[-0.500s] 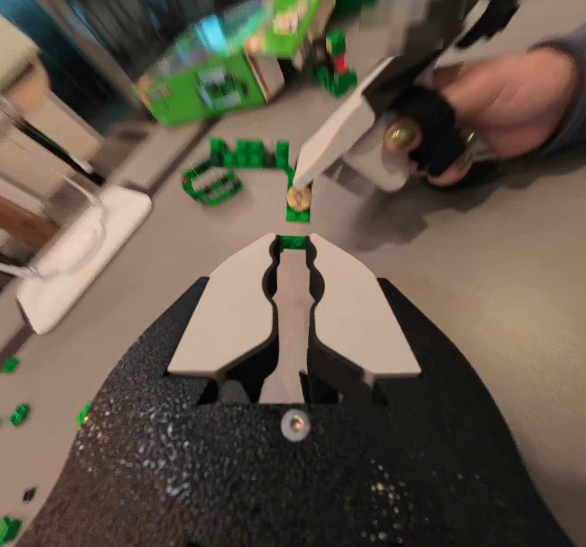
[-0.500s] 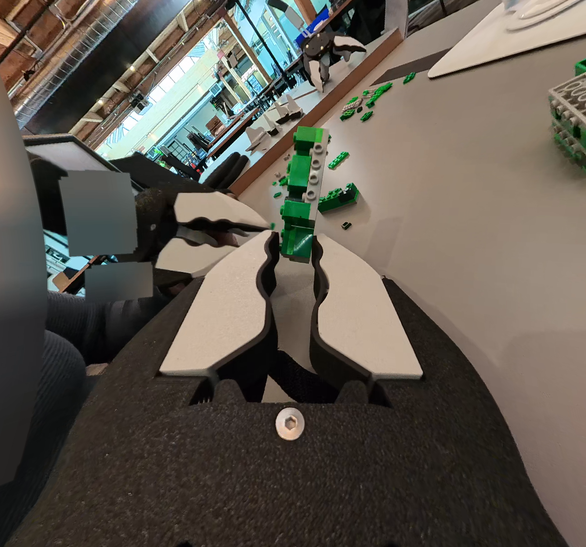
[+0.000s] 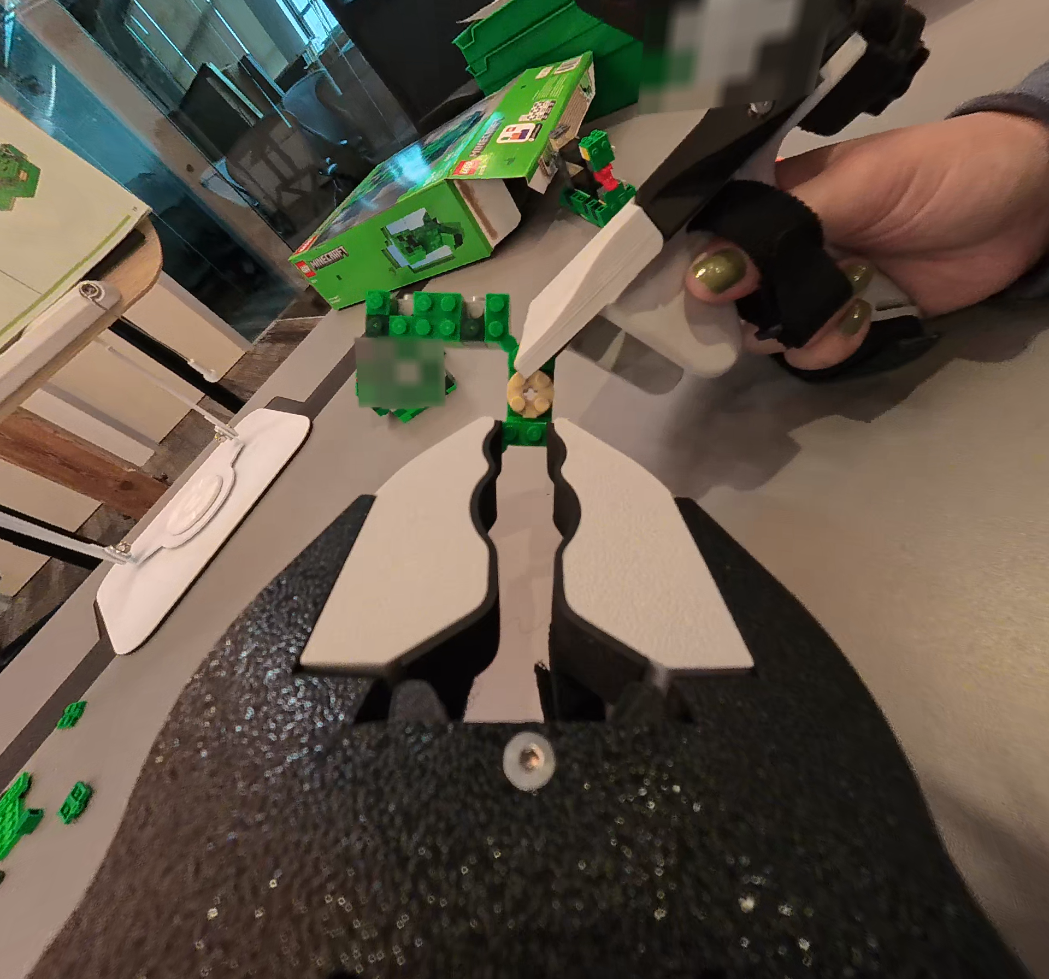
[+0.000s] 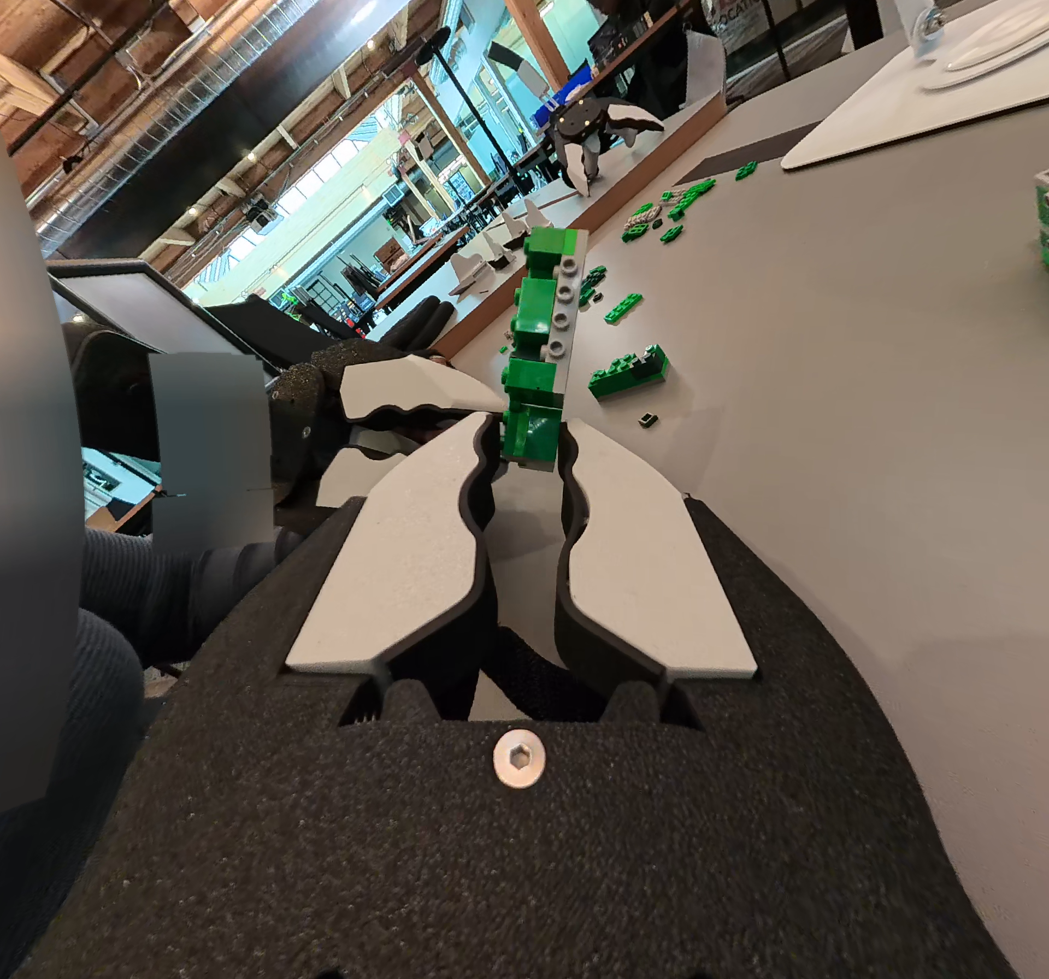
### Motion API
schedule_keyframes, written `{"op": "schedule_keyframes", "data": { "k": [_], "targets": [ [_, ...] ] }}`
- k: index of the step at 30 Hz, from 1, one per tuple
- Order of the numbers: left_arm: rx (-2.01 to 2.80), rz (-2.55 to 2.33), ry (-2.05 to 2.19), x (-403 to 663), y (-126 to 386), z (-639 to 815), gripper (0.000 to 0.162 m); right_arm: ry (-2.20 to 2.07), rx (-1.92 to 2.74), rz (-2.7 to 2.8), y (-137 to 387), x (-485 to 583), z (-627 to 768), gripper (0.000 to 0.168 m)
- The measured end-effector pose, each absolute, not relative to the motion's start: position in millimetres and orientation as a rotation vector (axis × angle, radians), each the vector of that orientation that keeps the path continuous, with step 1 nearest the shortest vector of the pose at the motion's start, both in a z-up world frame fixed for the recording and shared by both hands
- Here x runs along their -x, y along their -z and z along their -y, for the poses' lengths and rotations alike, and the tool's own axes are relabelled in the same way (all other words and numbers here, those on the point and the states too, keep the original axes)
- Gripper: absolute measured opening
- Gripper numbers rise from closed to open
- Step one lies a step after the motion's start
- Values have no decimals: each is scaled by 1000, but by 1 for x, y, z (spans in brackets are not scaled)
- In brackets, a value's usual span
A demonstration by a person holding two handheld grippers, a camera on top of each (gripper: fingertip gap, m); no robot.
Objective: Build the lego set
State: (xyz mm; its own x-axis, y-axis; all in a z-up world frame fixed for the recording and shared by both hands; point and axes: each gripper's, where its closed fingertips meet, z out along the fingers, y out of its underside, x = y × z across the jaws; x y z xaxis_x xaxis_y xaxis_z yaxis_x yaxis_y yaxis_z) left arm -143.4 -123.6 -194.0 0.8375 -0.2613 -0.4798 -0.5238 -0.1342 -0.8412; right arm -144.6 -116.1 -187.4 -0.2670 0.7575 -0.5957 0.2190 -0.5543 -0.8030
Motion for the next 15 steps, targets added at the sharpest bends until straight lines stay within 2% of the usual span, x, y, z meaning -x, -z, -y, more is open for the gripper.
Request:
{"op": "schedule_keyframes", "data": {
  "k": [15],
  "targets": [
    [1667, -593, -285, 140, 185, 123, 14, -2002, 1582, 1017, 177, 144, 115, 19]
  ]
}}
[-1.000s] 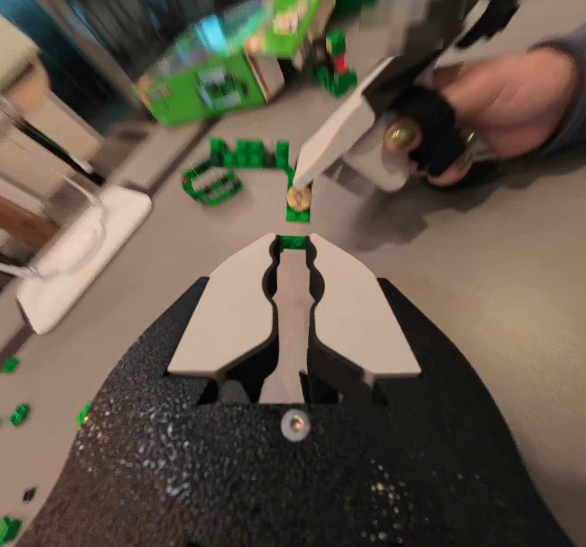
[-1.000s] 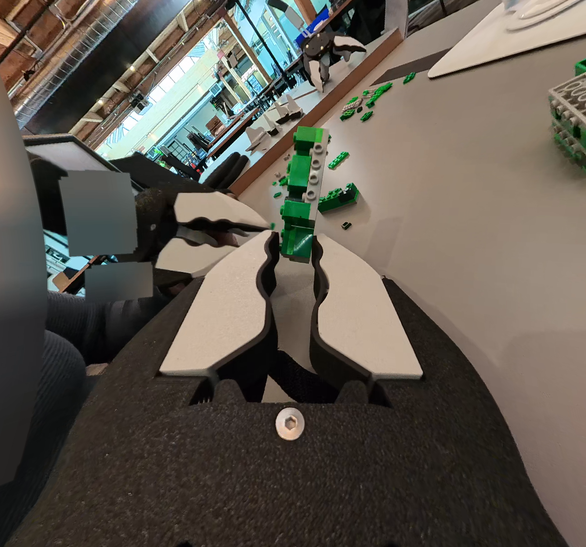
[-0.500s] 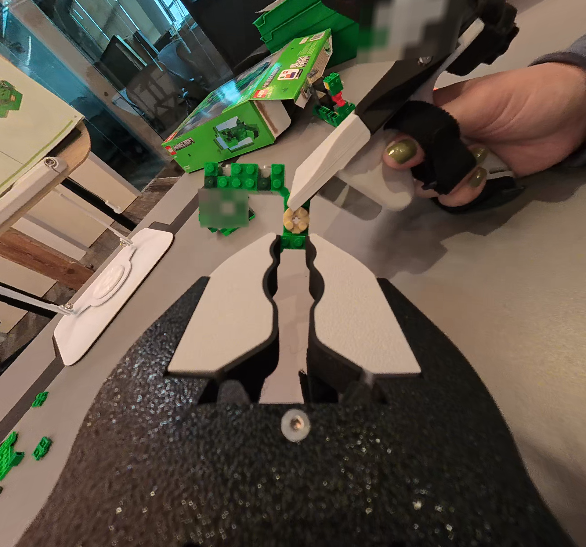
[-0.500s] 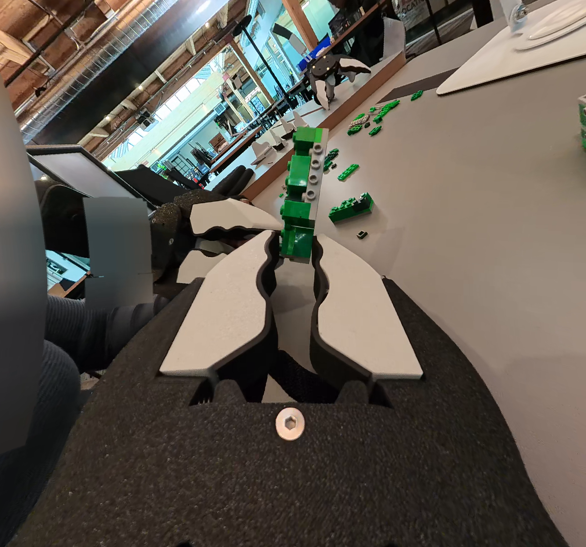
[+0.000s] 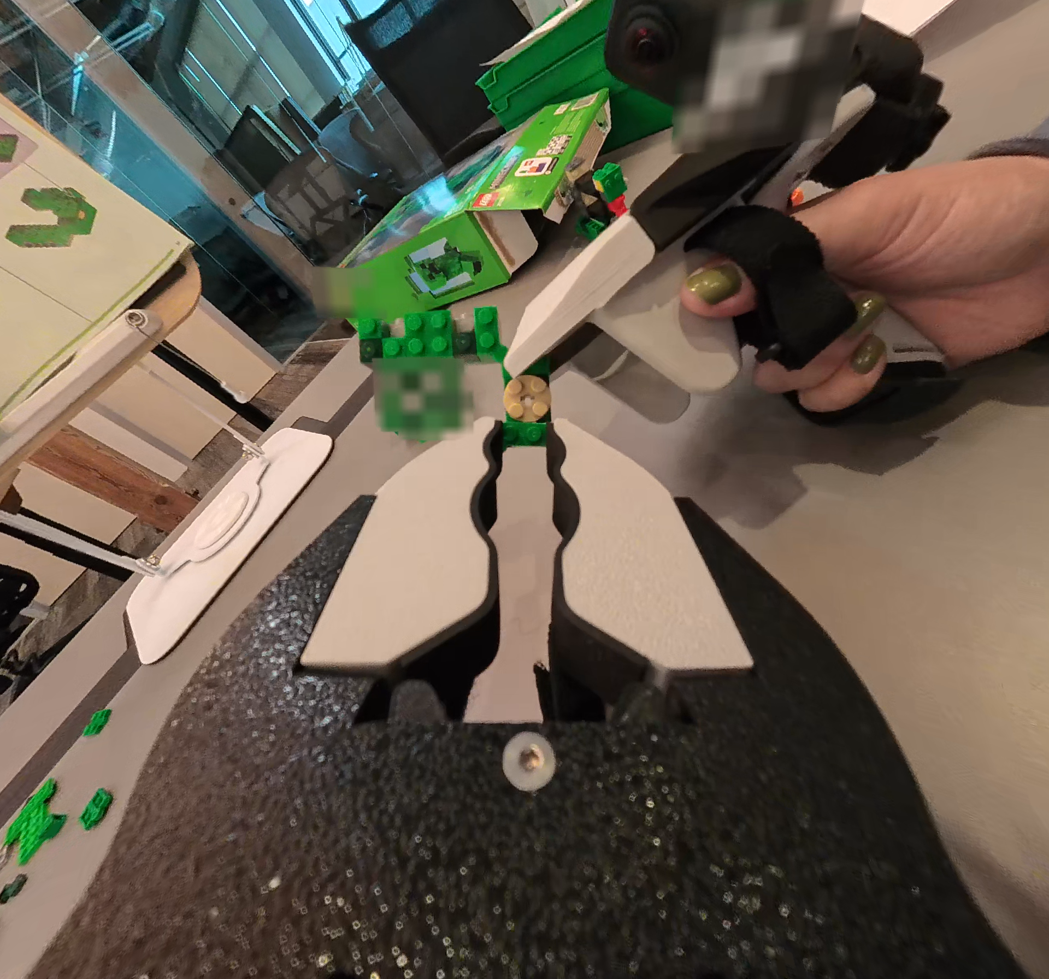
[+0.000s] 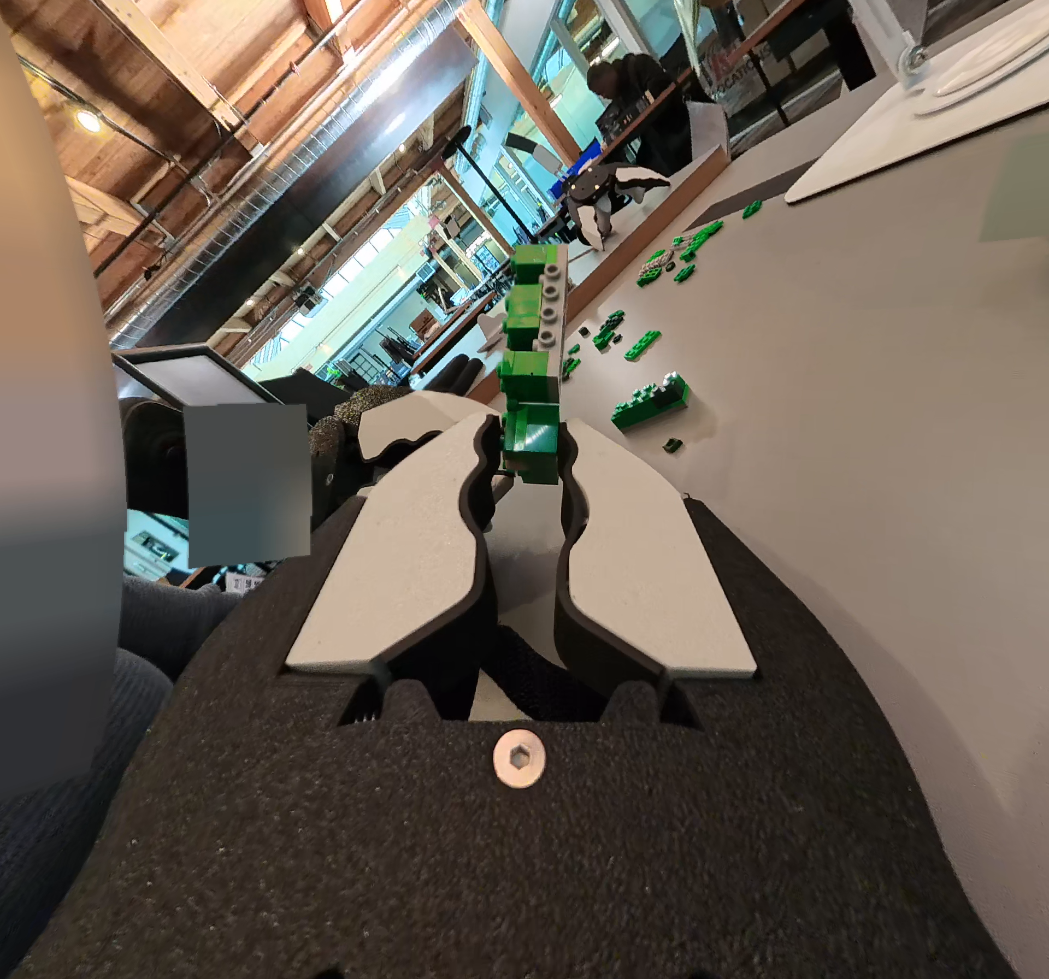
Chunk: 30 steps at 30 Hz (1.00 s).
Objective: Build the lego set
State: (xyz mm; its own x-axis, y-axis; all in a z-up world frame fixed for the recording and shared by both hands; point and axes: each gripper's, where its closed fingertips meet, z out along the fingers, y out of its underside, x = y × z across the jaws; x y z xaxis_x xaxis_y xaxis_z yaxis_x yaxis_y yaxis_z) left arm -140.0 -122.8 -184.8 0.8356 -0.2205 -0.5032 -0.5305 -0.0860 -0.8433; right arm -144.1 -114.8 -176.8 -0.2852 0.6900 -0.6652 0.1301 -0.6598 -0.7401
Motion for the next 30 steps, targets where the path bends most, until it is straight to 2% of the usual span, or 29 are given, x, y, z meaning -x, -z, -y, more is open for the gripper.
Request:
{"op": "schedule_keyframes", "data": {
  "k": [30],
  "targets": [
    [1593, -567, -346, 142, 173, 127, 13, -2112, 1409, 958, 159, 141, 122, 20]
  ]
}}
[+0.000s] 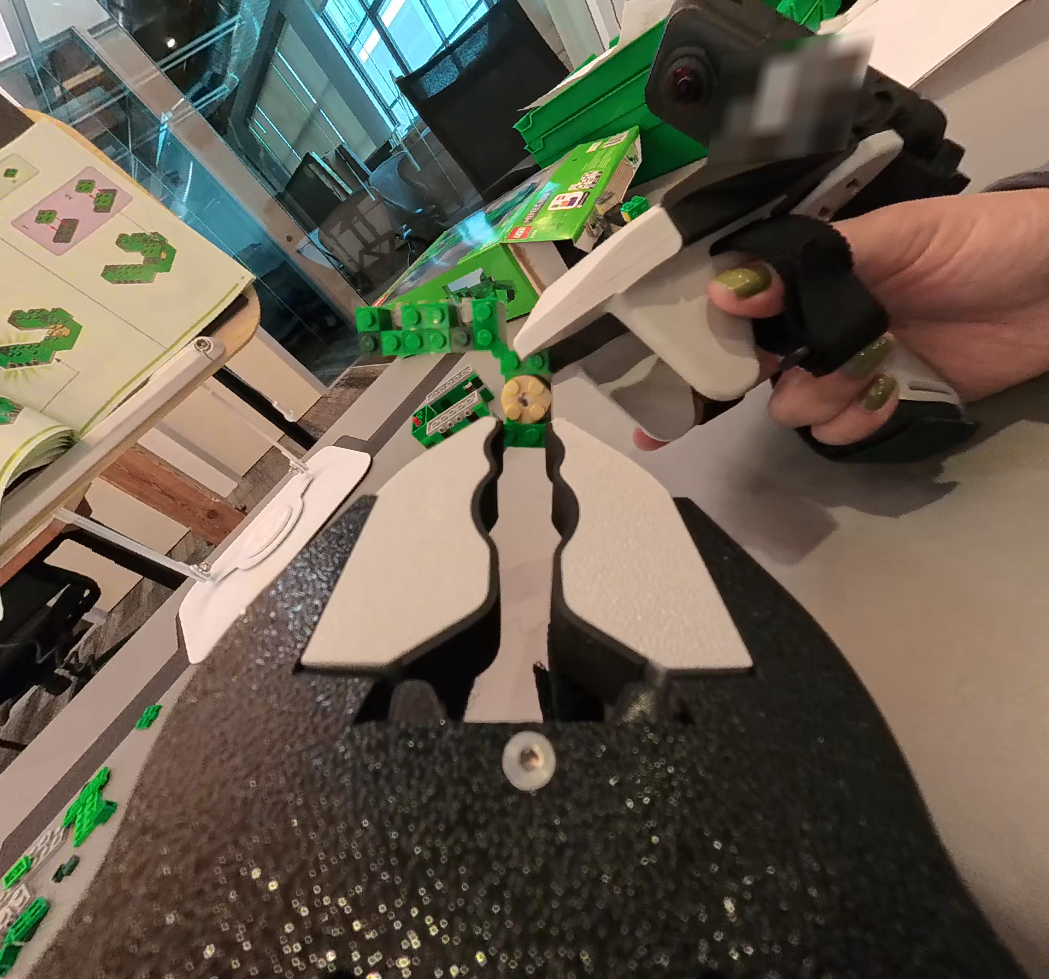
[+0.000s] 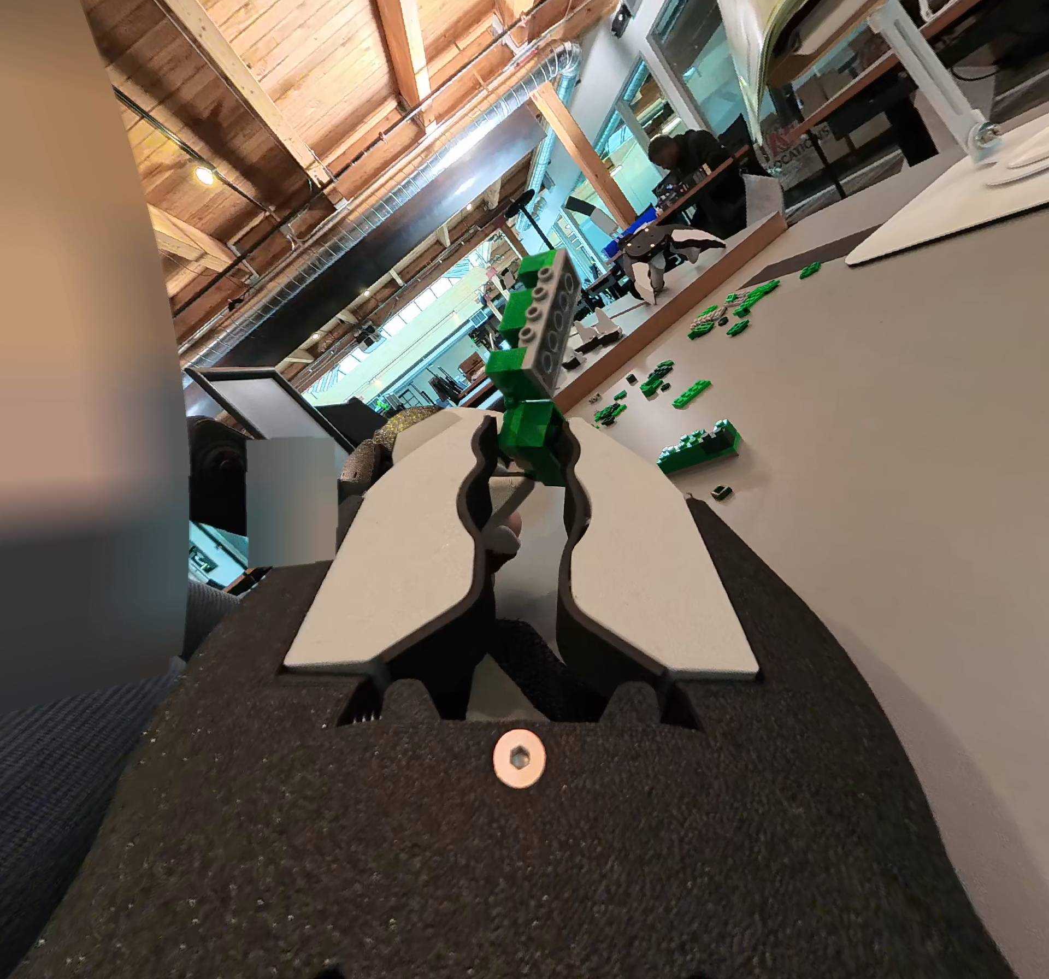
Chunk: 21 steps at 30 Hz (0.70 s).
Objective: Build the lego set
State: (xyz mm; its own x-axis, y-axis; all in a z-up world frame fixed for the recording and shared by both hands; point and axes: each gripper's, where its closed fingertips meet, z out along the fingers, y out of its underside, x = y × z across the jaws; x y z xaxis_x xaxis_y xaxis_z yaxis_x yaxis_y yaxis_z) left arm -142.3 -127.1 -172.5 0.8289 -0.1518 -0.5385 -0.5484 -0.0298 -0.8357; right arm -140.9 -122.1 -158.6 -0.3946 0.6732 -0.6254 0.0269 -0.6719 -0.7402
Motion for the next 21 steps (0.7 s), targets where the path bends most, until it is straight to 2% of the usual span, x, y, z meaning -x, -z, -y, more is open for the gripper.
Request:
{"op": "schedule_keyframes", "data": {
  "k": [15, 16, 17, 21],
  "targets": [
    [1579, -585, -366, 139, 171, 128, 12, -2075, 1434, 993, 163, 144, 124, 27],
    [1577, -591, -368, 138, 171, 128, 10, -2072, 1436, 998, 163, 144, 125, 26],
    [1573, -601, -373, 137, 171, 128, 0, -2067, 1446, 1014, 165, 145, 126, 25],
    [1548, -642, -410, 131, 170, 130, 0, -2030, 1457, 1040, 167, 146, 128, 21]
  ]
}}
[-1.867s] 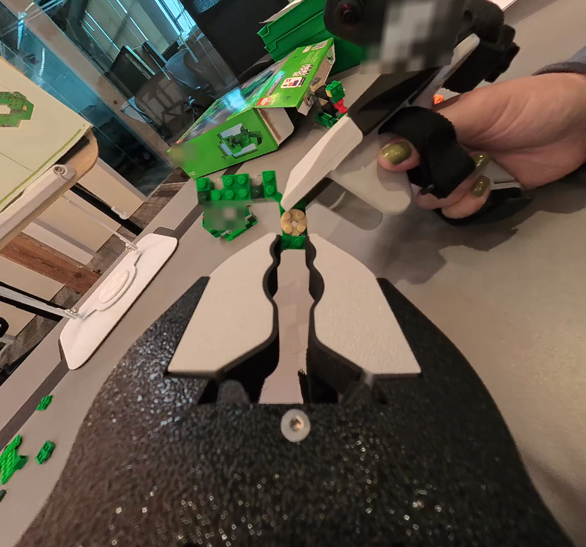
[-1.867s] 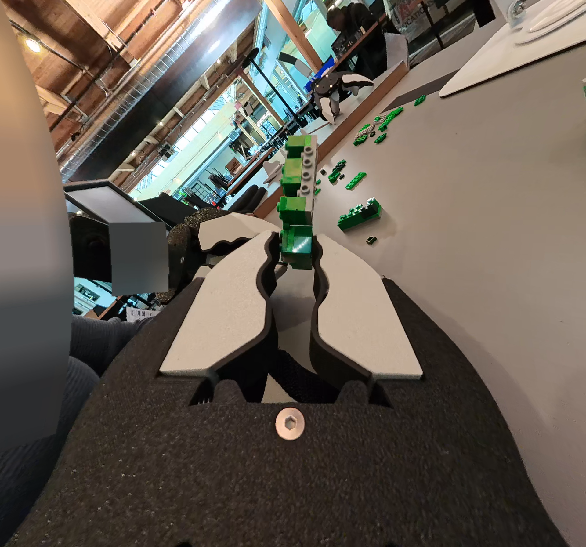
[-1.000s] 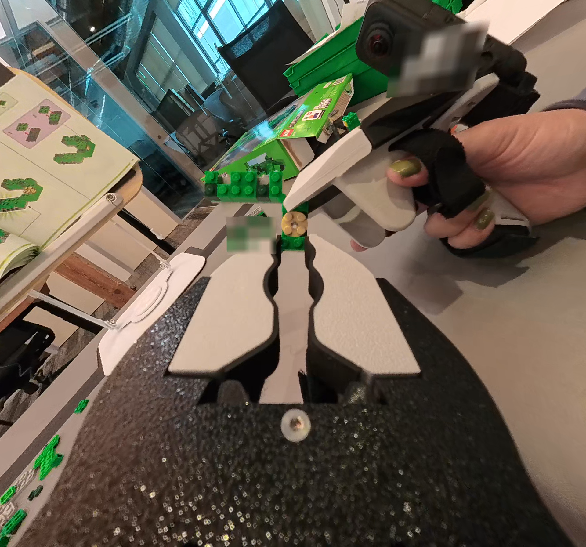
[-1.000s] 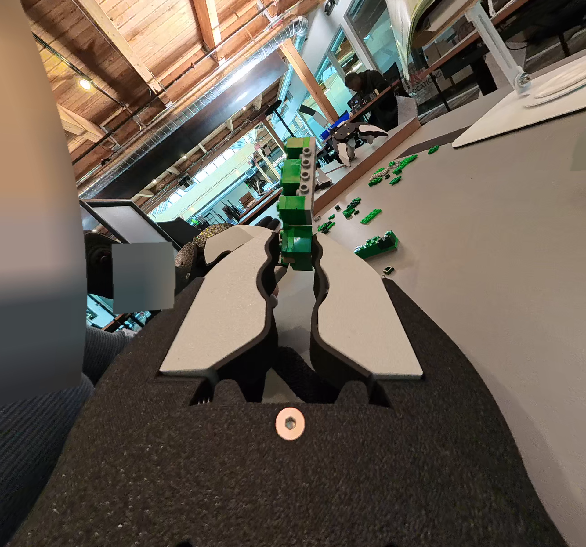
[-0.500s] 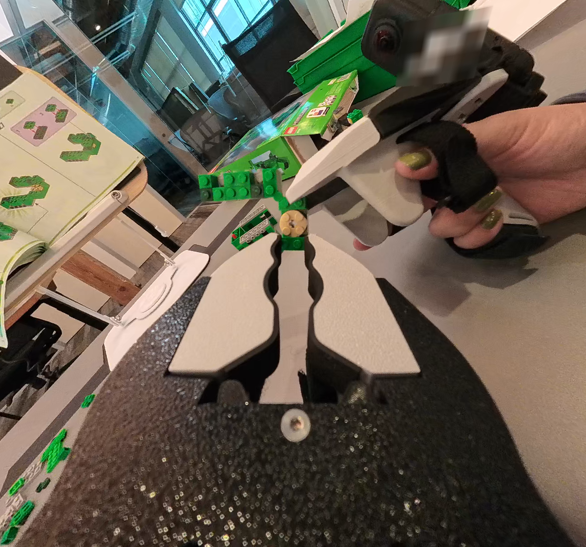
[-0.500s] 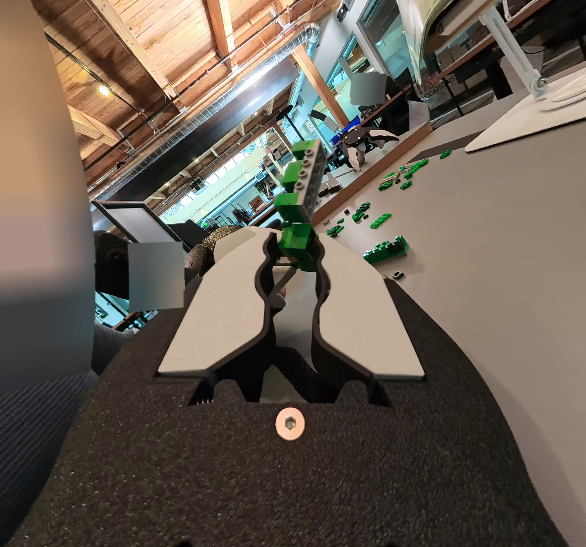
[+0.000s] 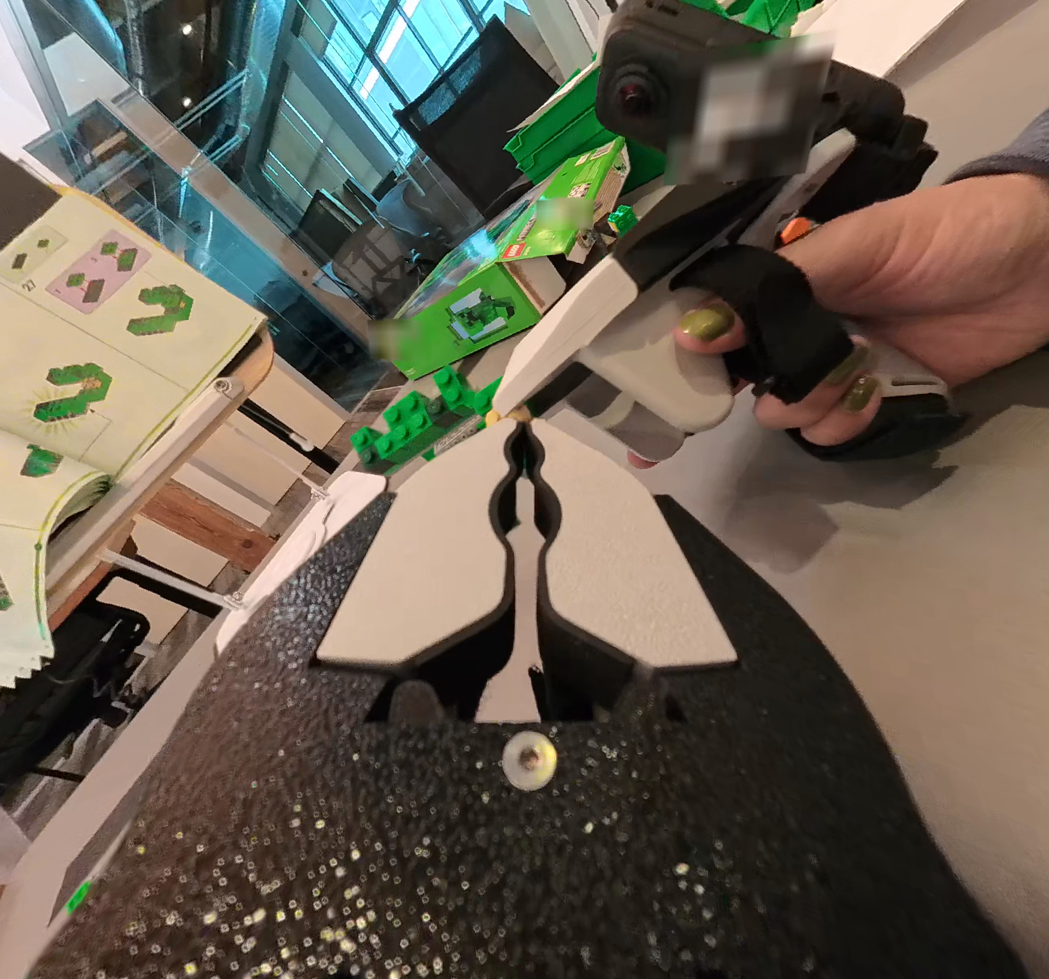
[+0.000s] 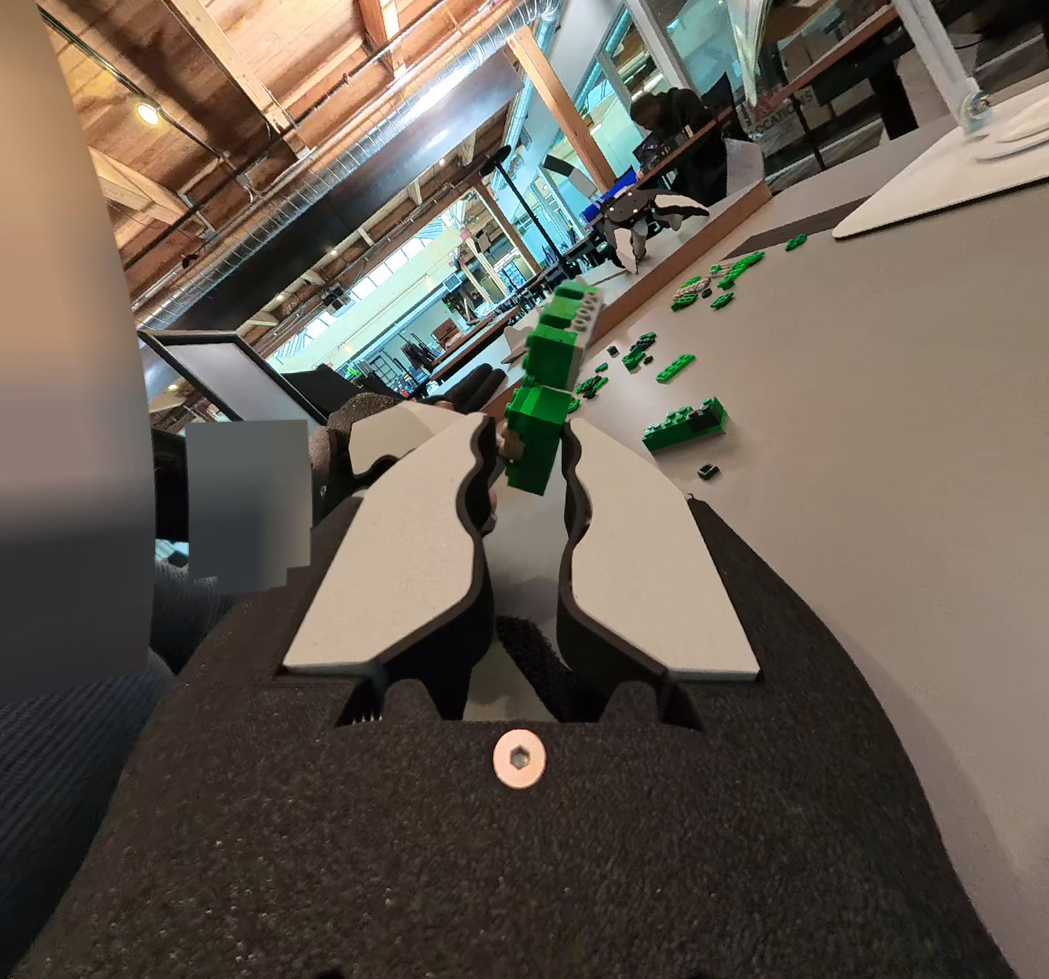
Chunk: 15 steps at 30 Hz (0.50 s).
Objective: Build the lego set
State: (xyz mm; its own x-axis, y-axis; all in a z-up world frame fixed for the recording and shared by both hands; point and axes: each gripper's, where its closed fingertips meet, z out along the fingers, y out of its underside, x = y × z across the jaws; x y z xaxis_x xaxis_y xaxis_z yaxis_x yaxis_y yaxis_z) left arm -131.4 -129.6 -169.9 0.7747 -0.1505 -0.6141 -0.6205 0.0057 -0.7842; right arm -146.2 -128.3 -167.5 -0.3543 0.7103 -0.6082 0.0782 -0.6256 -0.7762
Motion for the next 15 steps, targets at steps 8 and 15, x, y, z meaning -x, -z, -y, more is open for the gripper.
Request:
{"op": "schedule_keyframes", "data": {
  "k": [8, 15],
  "targets": [
    [1565, -659, -405, 129, 174, 128, 0, -2006, 1479, 1043, 170, 147, 127, 19],
    [1539, -693, -402, 136, 166, 132, 36, -2034, 1477, 1077, 170, 146, 126, 19]
  ]
}}
